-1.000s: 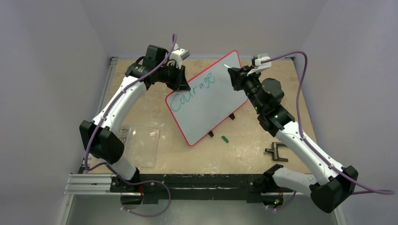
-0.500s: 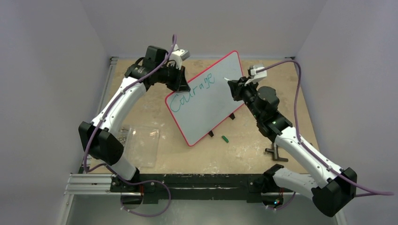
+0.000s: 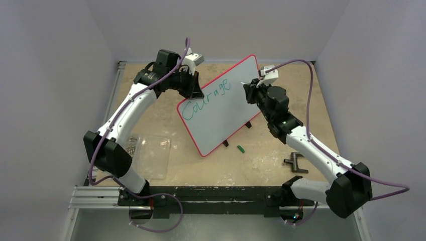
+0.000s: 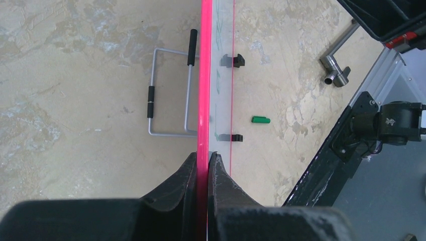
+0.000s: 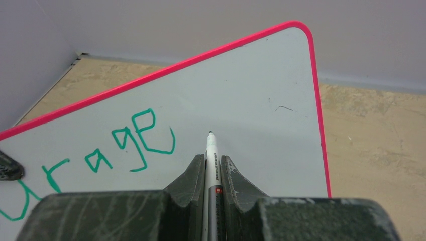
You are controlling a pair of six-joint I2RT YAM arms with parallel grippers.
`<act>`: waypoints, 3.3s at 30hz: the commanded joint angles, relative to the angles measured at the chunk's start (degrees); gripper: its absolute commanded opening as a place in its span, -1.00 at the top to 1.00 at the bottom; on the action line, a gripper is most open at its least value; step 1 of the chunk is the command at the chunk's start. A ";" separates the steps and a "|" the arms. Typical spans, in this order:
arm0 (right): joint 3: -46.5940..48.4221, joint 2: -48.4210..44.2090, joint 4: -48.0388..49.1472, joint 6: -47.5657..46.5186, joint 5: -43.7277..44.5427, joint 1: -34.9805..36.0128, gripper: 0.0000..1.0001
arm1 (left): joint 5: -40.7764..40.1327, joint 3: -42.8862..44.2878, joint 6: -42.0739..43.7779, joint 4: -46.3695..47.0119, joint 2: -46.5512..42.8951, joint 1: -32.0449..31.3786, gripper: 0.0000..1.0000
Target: Write a sentence on the whiteboard
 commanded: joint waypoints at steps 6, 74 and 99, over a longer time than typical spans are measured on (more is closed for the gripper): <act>3.49 1.68 7.90 0.80 -10.28 -6.06 1.00 | -10.62 -0.09 4.18 -1.35 -0.18 -0.01 1.00; 6.83 5.68 8.94 3.05 -19.95 -11.46 1.00 | -11.26 0.34 4.38 -1.91 -0.73 -0.62 1.00; 9.83 11.09 10.38 6.04 -24.15 -11.45 1.00 | -11.18 0.35 4.46 -1.91 -0.73 -0.70 1.00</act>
